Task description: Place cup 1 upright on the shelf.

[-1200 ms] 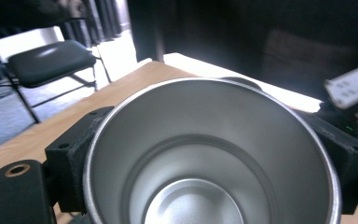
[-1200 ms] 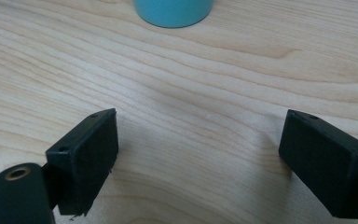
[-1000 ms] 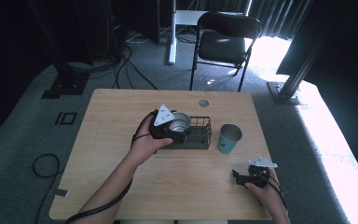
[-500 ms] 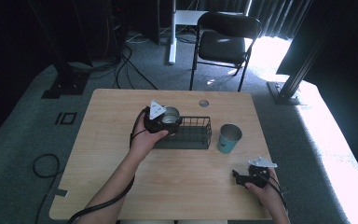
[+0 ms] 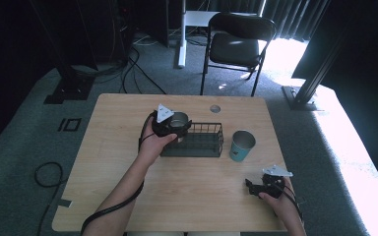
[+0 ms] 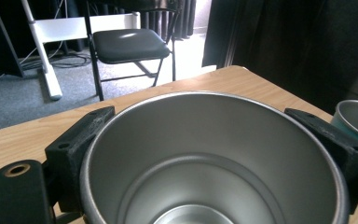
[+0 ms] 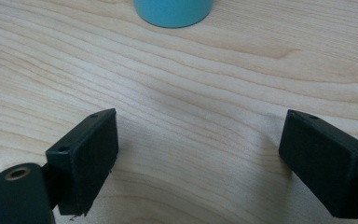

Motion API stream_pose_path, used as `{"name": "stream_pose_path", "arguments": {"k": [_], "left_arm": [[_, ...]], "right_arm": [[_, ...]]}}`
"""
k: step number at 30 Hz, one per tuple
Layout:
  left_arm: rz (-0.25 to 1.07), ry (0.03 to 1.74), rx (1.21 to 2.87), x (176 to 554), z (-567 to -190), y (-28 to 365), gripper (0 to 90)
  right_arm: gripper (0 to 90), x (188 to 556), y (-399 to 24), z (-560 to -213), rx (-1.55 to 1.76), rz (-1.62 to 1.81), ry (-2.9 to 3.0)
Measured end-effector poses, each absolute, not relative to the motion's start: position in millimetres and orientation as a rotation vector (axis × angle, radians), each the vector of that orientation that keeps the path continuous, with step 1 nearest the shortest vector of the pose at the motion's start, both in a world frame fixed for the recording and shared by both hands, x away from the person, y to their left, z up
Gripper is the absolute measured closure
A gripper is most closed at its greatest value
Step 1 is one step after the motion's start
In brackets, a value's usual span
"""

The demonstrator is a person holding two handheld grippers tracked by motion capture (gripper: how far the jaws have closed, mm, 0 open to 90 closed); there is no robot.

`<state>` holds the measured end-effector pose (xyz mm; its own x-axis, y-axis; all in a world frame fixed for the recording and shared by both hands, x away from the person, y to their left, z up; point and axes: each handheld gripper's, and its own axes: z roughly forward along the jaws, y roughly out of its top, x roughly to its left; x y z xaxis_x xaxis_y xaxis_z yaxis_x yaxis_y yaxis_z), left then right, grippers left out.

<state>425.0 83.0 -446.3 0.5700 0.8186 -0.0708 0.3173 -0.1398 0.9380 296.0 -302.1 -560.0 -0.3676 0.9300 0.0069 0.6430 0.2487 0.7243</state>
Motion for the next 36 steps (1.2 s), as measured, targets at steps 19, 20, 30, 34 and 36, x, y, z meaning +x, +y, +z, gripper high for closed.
{"name": "stream_pose_path", "arguments": {"k": [19,20,30,34,36], "left_arm": [[0.566,0.986,1.778,432.5,-469.9,86.4,13.7],[0.569,0.985,1.786,432.3,-471.3,86.5,13.7],[0.571,0.966,1.877,428.9,-484.8,83.9,10.7],[0.529,0.952,1.919,427.2,-484.8,83.2,2.9],[0.533,0.952,1.924,425.4,-483.6,84.1,2.9]], "right_arm": [[11.2,295.9,-302.1,-560.0,1.434,0.907,2.101],[11.3,295.9,-302.1,-560.0,1.433,0.907,2.101],[11.2,295.9,-302.1,-560.0,1.434,0.907,2.101],[11.2,295.9,-302.1,-560.0,1.433,0.907,2.101],[11.2,295.9,-302.1,-560.0,1.433,0.907,2.101]]}}
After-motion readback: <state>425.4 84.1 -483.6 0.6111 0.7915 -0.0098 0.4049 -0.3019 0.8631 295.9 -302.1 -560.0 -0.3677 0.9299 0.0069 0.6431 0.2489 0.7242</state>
